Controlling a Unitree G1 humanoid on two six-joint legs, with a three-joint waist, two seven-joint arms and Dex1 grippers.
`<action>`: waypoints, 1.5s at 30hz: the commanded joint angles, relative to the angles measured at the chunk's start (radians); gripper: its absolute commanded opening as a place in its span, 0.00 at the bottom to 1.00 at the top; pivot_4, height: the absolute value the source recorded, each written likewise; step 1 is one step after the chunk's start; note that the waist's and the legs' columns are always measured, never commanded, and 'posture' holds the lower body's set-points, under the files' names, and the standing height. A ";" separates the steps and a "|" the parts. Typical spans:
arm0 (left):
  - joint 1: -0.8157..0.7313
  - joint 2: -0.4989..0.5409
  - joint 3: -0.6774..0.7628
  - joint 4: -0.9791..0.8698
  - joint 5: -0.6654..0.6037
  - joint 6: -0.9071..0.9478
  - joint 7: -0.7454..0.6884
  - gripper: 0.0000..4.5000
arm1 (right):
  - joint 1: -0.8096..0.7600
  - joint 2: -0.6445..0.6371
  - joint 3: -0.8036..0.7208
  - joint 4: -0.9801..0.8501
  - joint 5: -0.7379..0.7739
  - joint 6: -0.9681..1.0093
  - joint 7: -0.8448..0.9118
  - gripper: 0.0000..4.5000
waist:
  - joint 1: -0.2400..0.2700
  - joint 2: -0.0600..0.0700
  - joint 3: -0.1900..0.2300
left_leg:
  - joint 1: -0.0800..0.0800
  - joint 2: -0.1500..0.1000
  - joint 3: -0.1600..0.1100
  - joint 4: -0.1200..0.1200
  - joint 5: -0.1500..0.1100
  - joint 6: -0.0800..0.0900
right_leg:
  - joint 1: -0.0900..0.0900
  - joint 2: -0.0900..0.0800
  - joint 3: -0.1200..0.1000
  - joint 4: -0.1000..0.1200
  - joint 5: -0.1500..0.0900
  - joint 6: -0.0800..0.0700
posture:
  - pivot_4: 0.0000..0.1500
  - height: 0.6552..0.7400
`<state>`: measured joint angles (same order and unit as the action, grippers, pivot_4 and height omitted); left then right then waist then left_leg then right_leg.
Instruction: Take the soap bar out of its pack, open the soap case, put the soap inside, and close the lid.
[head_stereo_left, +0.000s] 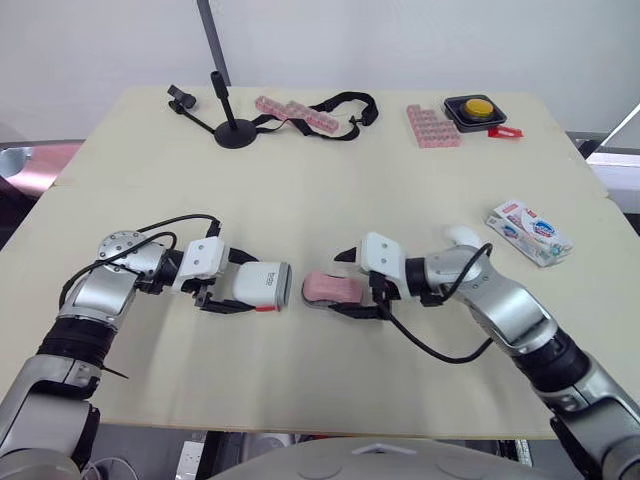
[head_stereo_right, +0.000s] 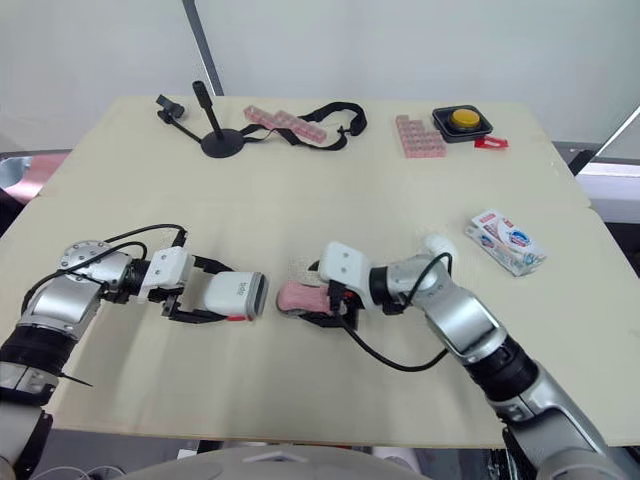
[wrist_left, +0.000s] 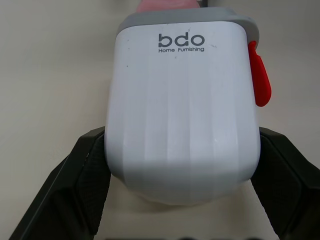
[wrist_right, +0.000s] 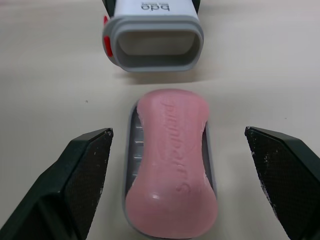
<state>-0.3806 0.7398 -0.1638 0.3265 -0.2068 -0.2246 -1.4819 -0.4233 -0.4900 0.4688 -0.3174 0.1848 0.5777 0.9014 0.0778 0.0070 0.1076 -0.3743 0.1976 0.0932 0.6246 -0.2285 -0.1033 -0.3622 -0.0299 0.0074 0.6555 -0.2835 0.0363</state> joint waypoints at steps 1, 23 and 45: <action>0.008 0.010 0.026 -0.037 -0.022 0.003 0.006 0.76 | -0.021 0.012 0.017 -0.009 -0.013 0.044 -0.014 1.00 | 0.001 0.000 0.000 | 0.000 0.000 0.000 0.000 0.000 0.000 | 0.000 0.000 0.000 0.000 0.000 0.000 | 1.00 1.00; -0.001 0.009 0.022 -0.043 -0.012 0.012 0.037 0.76 | -0.059 0.065 0.093 0.085 -0.058 0.154 -0.033 1.00 | -0.001 0.000 0.000 | 0.001 0.000 0.000 0.000 0.000 -0.001 | 0.000 0.000 0.001 0.001 0.000 0.000 | 1.00 1.00; -0.033 -0.008 0.008 -0.023 0.000 0.012 0.046 0.76 | -0.059 0.026 0.043 0.074 -0.060 0.090 -0.015 0.58 | 0.002 0.000 0.000 | 0.001 0.000 0.000 0.000 0.000 -0.001 | 0.000 0.000 0.000 0.001 0.000 0.000 | 1.00 1.00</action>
<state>-0.3947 0.7328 -0.1662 0.3055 -0.2023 -0.2072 -1.4345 -0.4839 -0.4410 0.5448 -0.2225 0.1240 0.6764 0.8812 0.0802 0.0068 0.1073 -0.3736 0.1977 0.0933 0.6248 -0.2281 -0.1044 -0.3620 -0.0298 0.0079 0.6568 -0.2835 0.0363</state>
